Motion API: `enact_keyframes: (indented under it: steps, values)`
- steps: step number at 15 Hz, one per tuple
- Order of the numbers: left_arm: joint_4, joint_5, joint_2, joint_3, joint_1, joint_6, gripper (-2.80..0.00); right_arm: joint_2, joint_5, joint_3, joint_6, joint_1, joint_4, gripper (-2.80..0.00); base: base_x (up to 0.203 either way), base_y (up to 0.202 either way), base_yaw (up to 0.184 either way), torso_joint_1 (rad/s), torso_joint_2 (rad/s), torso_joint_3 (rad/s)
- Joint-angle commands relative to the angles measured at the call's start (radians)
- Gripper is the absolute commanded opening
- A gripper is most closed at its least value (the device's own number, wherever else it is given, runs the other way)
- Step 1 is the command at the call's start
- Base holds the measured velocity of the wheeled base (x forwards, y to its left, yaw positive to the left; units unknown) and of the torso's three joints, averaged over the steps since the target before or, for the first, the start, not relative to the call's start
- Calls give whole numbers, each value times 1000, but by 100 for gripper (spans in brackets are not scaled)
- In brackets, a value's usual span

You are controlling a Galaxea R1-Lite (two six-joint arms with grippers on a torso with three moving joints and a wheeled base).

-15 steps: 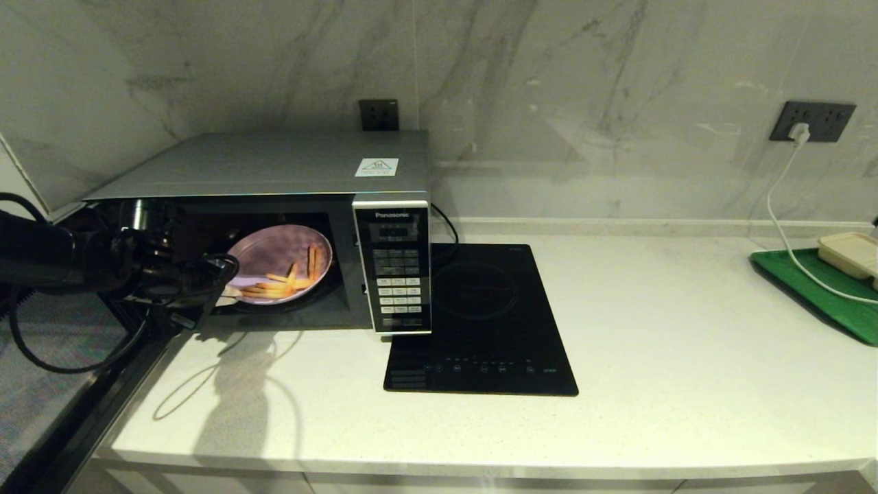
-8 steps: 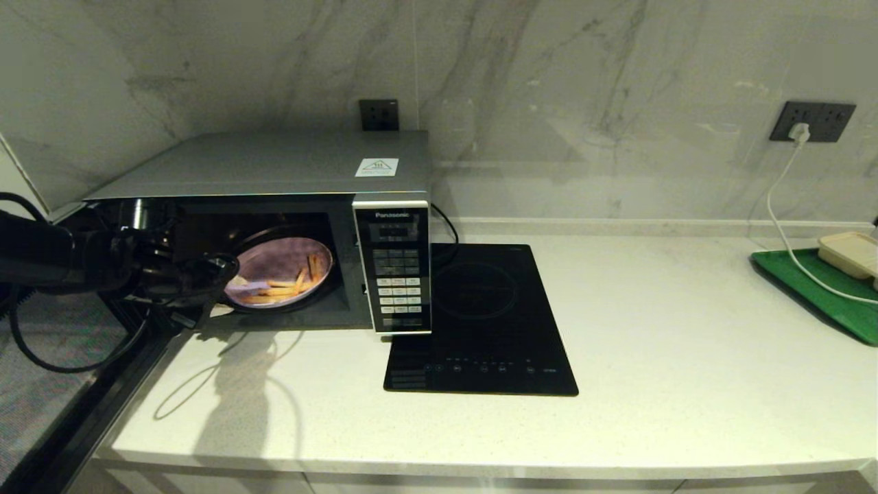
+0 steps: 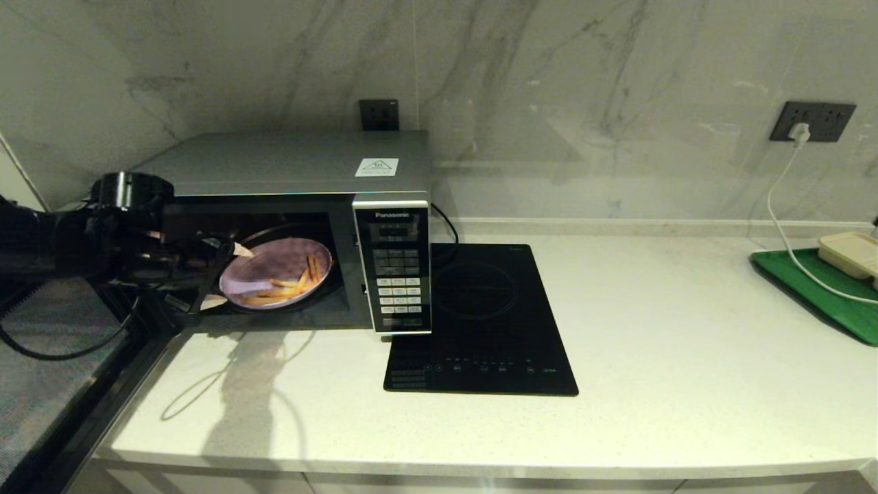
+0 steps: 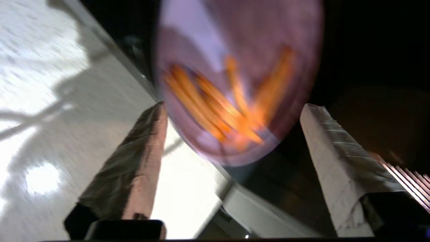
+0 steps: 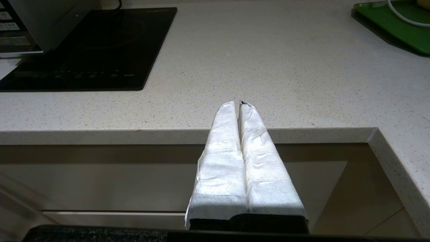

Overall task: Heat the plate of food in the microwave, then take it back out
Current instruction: Put the plate in the microwave oven, then close the microwave oven

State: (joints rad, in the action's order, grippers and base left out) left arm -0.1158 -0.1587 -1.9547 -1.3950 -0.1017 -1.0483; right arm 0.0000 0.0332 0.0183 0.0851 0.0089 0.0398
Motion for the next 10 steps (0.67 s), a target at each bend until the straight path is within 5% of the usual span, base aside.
enact_keyframes:
  steps: [1, 2, 3, 10]
  values:
    - [-23, -1, 125, 21, 32, -4, 0, 0, 1, 0, 1, 0, 0, -280, 0, 0, 0, 0, 0, 0]
    - [-48, -1, 168, 34, 49, -2, 0, 0, 1, 0, 0, 0, 0, -280, 0, 0, 0, 0, 0, 0]
    - [-78, 0, 209, 55, 70, 1, -280, 0, 1, 0, 0, 0, 0, -280, 0, 0, 0, 0, 0, 0]
    - [-116, -2, 481, 351, 152, 41, -280, 0, 1, 0, 0, 0, 0, -280, 0, 0, 0, 0, 0, 0]
